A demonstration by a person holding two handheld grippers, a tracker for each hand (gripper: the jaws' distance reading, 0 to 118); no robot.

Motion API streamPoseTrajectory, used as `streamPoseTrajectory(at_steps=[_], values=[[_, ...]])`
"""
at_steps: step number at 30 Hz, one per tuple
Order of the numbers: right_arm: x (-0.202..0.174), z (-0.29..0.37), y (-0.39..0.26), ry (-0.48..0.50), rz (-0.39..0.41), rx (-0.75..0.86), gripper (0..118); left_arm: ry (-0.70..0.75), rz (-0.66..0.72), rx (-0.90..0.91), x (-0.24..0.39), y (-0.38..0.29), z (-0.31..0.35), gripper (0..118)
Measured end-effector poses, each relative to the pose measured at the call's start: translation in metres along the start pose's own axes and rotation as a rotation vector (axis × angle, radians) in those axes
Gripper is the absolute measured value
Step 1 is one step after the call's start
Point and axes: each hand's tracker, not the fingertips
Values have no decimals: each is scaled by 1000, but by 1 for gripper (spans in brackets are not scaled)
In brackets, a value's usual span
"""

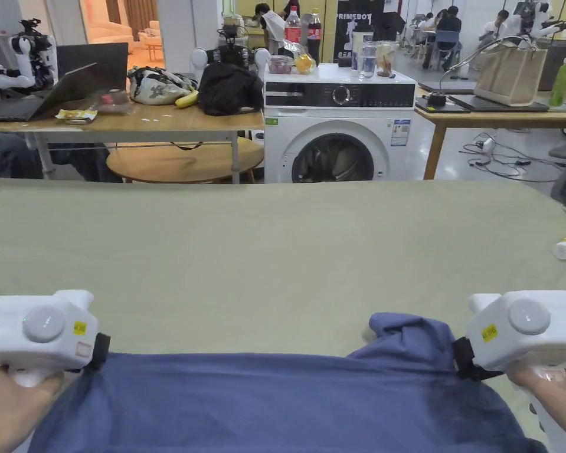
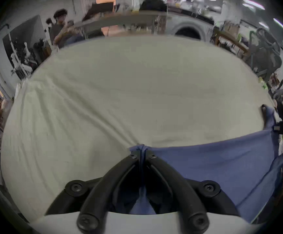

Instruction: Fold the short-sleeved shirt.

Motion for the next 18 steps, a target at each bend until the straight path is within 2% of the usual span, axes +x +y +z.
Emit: streamPoseTrajectory(at_steps=[1,3,6,9,15,18], values=[[0,15,-4,-18,4,55,0,-33,28,57,-1,-3,19,0],[-5,59,-12,49,10,123,0,-147,50,114,-9,-11,65,0],[-14,124,-41,68,45,196,0,-161,11,203,-19,-41,129,0],[-16,168,-90,45,60,233,0,-188,15,198,-33,-86,173,0],[-18,187,-194,58,29,232,0,-204,16,142,-44,-179,186,0],[-23,177,-224,58,14,222,0,-240,106,108,-50,-207,168,16]])
